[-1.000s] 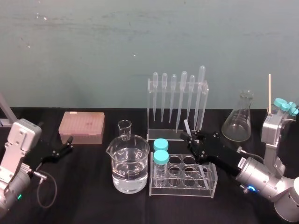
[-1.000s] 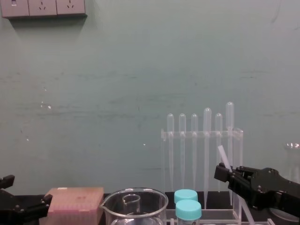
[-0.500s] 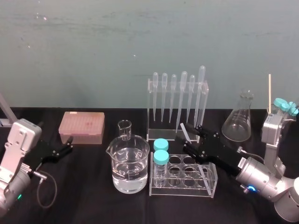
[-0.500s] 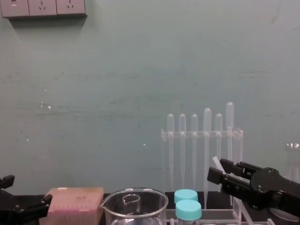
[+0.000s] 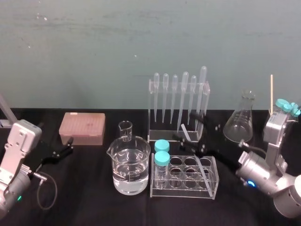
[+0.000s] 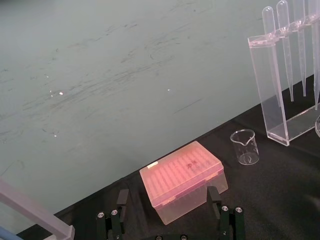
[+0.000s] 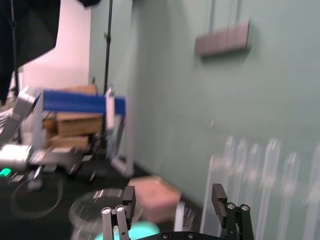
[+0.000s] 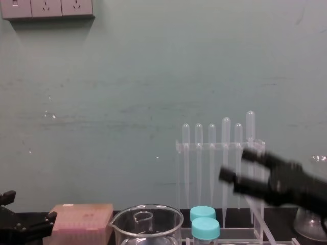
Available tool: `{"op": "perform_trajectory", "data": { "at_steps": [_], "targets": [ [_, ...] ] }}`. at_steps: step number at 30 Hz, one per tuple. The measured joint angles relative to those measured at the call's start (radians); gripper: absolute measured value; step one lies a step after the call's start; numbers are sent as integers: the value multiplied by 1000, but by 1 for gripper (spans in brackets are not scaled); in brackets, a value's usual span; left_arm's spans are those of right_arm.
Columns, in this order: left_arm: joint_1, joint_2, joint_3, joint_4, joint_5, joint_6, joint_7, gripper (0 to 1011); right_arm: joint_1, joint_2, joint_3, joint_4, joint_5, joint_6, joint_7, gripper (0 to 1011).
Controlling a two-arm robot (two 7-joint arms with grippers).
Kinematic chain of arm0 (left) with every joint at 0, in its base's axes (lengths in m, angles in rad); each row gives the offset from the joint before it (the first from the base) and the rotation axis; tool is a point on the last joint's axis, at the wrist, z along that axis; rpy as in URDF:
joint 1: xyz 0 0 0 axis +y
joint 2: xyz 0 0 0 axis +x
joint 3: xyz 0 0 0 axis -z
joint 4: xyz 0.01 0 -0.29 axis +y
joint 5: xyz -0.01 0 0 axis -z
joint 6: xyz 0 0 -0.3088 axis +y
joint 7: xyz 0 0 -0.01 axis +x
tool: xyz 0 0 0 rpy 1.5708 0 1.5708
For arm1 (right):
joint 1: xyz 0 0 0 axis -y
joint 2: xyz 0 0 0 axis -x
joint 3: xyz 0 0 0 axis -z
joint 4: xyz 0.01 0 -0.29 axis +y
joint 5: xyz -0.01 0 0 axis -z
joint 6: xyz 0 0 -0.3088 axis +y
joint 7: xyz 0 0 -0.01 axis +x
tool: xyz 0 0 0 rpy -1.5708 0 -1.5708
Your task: Pick up the stirring rod with one hand, then place it down.
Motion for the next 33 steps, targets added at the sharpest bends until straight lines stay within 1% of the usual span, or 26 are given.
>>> {"op": "perform_trajectory", "data": {
  "at_steps": [2,3,4,5,6,7,8,9,10,12,13,16,17,19,20,22,23,24,26,33],
  "targets": [
    [0,0,0,0,0,0,0,1000,0,-6,13,-14,-1,-23,-15,1003],
    [0,0,0,0,0,0,0,1000,-2,-11,29,-28,0,-39,-32,1003],
    [0,0,0,0,0,0,0,1000,-3,-12,37,-35,0,-44,-43,1002],
    [0,0,0,0,0,0,0,1000,-6,-14,47,-43,-1,-47,-56,1003],
    [0,0,0,0,0,0,0,1000,-14,-14,68,-59,-5,-49,-90,1003],
    [0,0,0,0,0,0,0,1000,-14,-14,68,-59,-5,-49,-90,1003],
    [0,0,0,0,0,0,0,1000,-26,-13,89,-75,-14,-45,-134,1003],
    [0,0,0,0,0,0,0,1000,-33,-12,102,-84,-18,-39,-157,1003],
    [0,0,0,0,0,0,0,1000,-49,-9,125,-99,-25,-22,-204,1003],
    [0,0,0,0,0,0,0,1000,-67,-5,147,-112,-30,2,-249,1003],
    [0,0,0,0,0,0,0,1000,-83,-1,166,-123,-31,29,-285,1003],
    [0,0,0,0,0,0,0,1000,-108,5,188,-137,-34,70,-330,1003],
    [0,0,0,0,0,0,0,1000,-127,10,199,-148,-35,107,-359,1003],
    [0,0,0,0,0,0,0,1000,-148,13,208,-160,-34,151,-385,1003],
    [0,0,0,0,0,0,0,1000,-164,17,212,-171,-35,195,-406,1003],
    [0,0,0,0,0,0,0,1000,-180,19,214,-179,-38,233,-423,1003],
    [0,0,0,0,0,0,0,1000,-191,20,215,-185,-39,269,-435,1003],
    [0,0,0,0,0,0,0,1000,-195,20,215,-187,-39,284,-439,1003],
    [0,0,0,0,0,0,0,1000,-203,19,215,-191,-40,307,-445,1003],
    [0,0,0,0,0,0,0,1000,-198,18,214,-191,-41,295,-444,1003]
  ]
}}
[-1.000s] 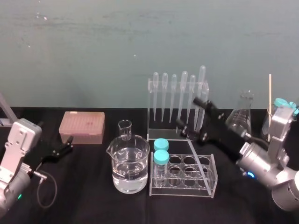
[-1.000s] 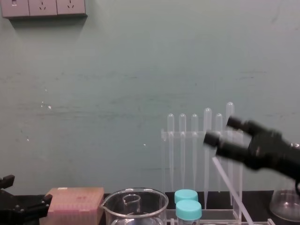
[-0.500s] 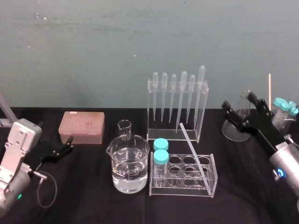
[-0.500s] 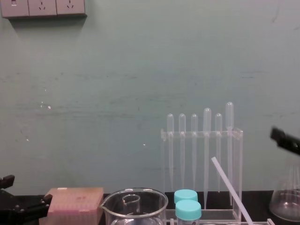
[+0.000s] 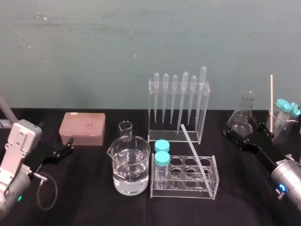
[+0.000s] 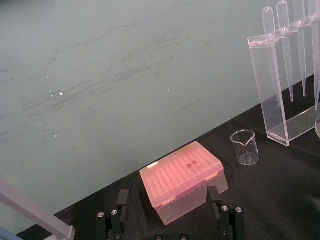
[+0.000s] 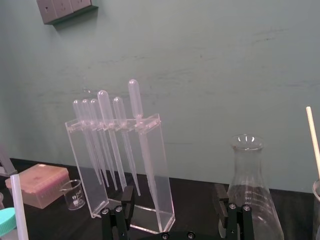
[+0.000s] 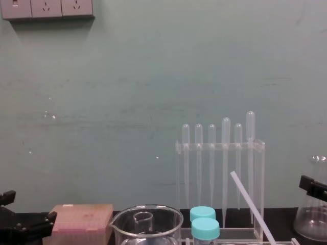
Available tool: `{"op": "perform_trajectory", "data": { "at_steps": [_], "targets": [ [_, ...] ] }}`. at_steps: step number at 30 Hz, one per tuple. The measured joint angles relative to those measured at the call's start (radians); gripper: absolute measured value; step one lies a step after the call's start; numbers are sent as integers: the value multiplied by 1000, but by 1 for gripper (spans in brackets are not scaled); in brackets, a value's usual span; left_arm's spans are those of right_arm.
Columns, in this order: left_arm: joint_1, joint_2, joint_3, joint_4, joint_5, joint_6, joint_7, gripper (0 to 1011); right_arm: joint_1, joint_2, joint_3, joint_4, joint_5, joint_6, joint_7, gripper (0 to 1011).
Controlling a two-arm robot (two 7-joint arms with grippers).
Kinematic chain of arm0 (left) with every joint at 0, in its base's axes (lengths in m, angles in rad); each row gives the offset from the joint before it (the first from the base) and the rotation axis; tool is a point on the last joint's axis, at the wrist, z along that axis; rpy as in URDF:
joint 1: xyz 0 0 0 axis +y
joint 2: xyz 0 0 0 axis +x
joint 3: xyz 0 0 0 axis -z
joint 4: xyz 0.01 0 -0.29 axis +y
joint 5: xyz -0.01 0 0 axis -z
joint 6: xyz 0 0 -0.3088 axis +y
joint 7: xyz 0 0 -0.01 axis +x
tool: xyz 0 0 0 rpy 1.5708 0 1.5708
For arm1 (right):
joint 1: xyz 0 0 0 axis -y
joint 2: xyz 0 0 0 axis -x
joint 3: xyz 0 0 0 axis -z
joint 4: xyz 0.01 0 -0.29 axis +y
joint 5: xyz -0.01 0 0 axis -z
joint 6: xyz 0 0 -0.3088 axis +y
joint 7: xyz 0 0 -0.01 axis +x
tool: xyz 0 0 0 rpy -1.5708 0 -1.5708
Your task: Pick up the stirring rod with one hand, then place it down.
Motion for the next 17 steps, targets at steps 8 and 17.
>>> {"op": "perform_trajectory", "data": {
  "at_steps": [8,17],
  "targets": [
    [0,0,0,0,0,0,0,1000,4,0,-1,2,-1,-10,5,1003],
    [0,0,0,0,0,0,0,1000,5,0,-2,3,-1,-16,7,1003]
  ]
}}
